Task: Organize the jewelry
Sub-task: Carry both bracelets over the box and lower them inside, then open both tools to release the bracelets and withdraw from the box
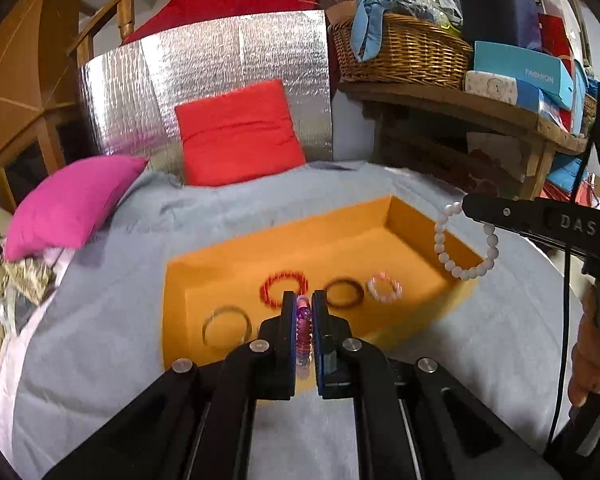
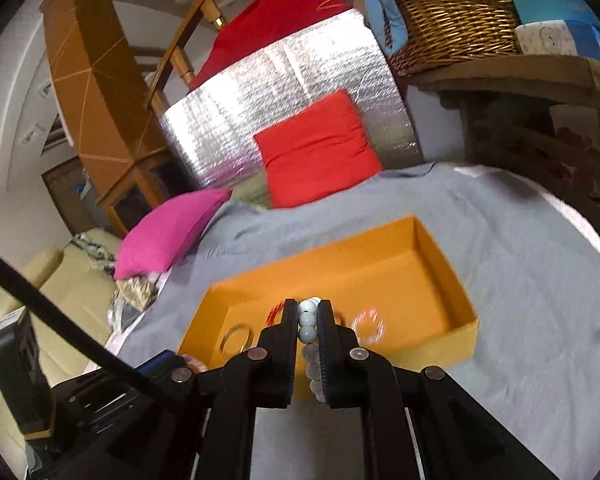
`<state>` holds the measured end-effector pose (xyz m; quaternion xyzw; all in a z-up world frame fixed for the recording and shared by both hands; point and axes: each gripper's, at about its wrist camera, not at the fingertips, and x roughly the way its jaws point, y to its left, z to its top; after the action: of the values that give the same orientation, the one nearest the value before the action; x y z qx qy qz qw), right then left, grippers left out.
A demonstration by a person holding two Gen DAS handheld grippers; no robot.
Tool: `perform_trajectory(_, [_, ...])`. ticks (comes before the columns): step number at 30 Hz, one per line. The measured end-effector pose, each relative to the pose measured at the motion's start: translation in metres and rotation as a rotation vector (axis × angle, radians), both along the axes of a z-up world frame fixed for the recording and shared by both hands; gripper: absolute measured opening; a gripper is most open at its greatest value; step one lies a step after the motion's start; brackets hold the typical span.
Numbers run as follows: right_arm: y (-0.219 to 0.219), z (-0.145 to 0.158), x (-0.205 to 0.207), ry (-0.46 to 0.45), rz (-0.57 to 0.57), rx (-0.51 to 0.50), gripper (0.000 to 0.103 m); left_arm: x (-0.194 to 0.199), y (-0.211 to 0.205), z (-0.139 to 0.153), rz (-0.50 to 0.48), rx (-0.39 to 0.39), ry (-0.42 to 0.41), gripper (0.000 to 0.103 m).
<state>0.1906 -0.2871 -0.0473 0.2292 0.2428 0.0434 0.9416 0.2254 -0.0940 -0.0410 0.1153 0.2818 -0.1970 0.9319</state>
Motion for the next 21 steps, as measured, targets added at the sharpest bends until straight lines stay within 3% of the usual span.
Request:
perform_trajectory(6, [-0.030, -0.001, 0.048, 0.024, -0.032, 0.051, 0.011, 0.032, -0.024, -0.007, -0.031, -0.022, 0.029, 0.007])
perform_trajectory(17, [-0.056, -0.068, 0.104, 0.230, -0.091, 0.094, 0.011, 0.079, -0.052, -0.071, -0.065, -0.022, 0.282, 0.007])
perform_trajectory(18, [-0.059, -0.072, 0.106, 0.249, -0.103, 0.092, 0.012, 0.079, -0.051, -0.072, -0.070, -0.027, 0.294, 0.010])
perform_trajectory(20, [-0.064, -0.076, 0.106, 0.266, -0.118, 0.098, 0.013, 0.079, -0.048, -0.074, -0.082, -0.053, 0.324, 0.032])
perform_trajectory(21, [-0.065, -0.077, 0.106, 0.273, -0.124, 0.095, 0.013, 0.076, -0.043, -0.071, -0.078, -0.074, 0.318, 0.049])
